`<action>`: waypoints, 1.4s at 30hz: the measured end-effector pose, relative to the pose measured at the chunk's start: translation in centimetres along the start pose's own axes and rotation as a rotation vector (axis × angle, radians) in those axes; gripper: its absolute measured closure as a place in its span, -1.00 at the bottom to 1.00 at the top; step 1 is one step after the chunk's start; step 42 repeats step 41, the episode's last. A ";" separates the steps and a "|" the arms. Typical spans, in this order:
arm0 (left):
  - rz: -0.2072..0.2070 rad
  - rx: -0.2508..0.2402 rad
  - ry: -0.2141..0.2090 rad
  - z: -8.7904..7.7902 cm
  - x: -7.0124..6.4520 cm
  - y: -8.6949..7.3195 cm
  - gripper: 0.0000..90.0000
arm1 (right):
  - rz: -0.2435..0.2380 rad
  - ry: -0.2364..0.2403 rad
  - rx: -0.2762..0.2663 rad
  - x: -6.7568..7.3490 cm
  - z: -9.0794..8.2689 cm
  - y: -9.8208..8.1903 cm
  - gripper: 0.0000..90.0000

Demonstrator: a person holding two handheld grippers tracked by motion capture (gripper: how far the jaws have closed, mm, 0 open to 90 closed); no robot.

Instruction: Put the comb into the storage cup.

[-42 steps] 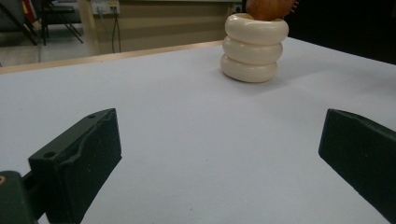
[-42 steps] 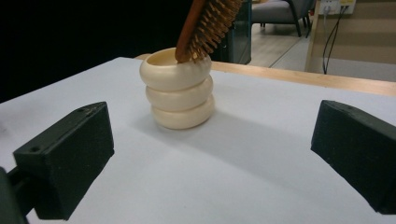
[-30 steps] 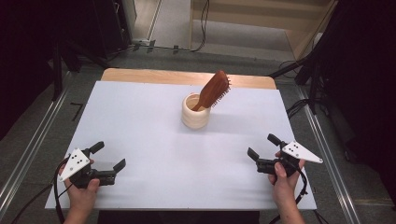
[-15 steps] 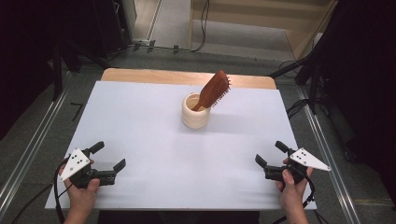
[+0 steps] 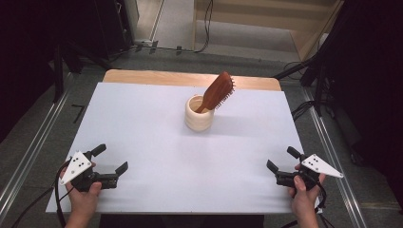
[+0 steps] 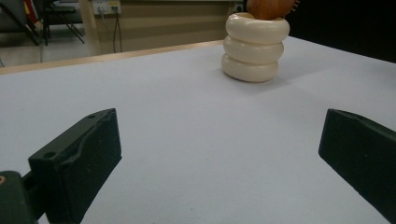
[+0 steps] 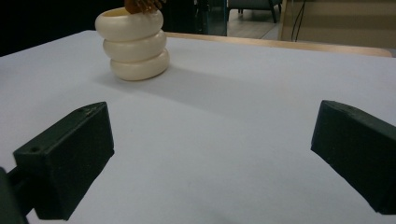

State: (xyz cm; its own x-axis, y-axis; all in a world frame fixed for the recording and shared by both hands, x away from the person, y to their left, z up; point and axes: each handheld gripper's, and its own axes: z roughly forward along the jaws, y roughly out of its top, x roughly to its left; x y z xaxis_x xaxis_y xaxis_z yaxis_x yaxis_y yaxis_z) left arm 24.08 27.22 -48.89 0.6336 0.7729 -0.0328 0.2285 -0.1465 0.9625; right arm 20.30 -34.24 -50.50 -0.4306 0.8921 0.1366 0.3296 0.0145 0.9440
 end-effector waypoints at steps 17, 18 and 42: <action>-0.008 -0.003 0.002 0.0 0.2 0.0 -1.00 | 0.024 -0.017 -0.007 -2.4 -1.2 -1.0 -1.00; -0.010 -0.004 0.003 -0.1 0.3 0.0 -1.00 | 0.025 -0.014 -0.011 -2.5 -1.1 -1.0 -1.00; -0.029 -0.008 0.007 -0.2 0.6 0.0 -1.00 | 0.010 -0.013 -0.004 -2.3 -0.4 -1.3 -1.00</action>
